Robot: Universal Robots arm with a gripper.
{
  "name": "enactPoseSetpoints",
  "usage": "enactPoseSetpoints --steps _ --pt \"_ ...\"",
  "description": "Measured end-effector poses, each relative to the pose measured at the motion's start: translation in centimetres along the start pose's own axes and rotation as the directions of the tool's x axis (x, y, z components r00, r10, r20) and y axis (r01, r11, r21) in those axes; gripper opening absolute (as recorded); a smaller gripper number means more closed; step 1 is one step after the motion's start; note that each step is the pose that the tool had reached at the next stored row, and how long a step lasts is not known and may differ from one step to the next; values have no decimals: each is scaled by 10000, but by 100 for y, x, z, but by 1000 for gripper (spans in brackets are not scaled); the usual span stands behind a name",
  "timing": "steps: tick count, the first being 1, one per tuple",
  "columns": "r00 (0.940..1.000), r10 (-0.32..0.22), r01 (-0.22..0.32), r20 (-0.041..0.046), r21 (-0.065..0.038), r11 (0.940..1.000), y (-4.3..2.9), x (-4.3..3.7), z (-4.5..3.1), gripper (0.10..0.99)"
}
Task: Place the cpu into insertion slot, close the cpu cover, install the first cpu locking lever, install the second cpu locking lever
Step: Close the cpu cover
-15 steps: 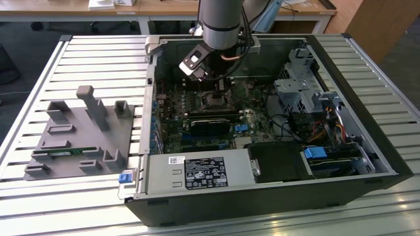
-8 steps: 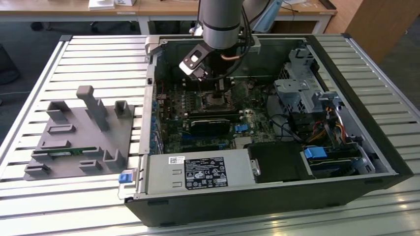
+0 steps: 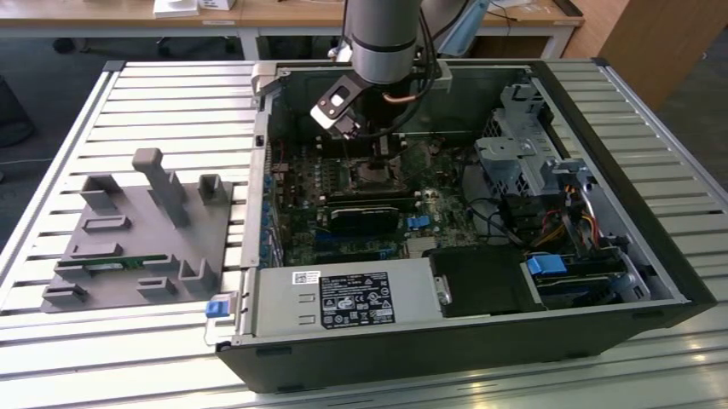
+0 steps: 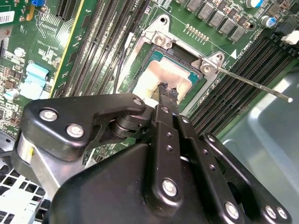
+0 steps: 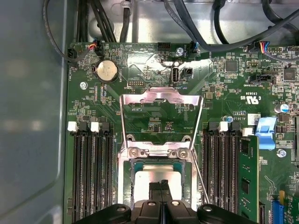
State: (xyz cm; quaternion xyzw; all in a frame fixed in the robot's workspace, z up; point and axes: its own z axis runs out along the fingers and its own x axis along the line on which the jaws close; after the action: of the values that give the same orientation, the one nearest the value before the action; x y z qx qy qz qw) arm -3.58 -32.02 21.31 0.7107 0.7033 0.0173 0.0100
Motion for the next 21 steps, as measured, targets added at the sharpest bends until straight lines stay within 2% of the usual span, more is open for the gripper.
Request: enactPoseSetpoints --steps 13,21 --pt "10000 0 0 1 1 10000 2 0 -63 106" --pt "10000 -1 1 2 1 10000 7 2 -169 106"
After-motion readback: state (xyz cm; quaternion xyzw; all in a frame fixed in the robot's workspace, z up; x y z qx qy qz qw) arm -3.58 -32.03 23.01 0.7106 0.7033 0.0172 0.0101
